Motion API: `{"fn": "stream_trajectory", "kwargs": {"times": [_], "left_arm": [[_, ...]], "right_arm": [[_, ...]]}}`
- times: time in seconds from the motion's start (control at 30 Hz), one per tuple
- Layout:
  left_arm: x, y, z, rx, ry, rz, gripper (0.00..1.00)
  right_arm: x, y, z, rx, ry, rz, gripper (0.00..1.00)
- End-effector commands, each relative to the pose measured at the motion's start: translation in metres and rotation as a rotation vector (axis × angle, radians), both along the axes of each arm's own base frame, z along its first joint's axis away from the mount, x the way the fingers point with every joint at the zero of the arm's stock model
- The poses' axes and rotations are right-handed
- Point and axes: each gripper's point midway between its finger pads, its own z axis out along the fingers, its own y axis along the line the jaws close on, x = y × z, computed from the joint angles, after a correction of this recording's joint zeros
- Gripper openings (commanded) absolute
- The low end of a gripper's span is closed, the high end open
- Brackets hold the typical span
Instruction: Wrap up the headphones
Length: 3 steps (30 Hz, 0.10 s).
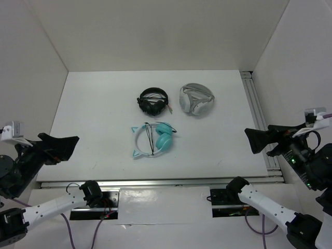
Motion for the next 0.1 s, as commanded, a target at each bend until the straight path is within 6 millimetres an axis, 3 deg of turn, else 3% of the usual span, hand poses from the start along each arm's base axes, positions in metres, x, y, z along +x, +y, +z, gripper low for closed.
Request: {"fn": "stream_trajectory", "kwargs": {"times": [0.0, 0.07], "left_arm": [[-0.0052, 0.01, -0.0073, 0.06, 0.011, -0.003, 1.0], [-0.0052, 0.01, -0.0073, 0.06, 0.011, -0.003, 1.0]], "right_arm": [[0.0032, -0.0026, -0.0146, -0.031, 0.051, -0.028, 1.0], [0.0046, -0.0016, -0.0179, -0.037, 0.059, -0.028, 1.0]]}}
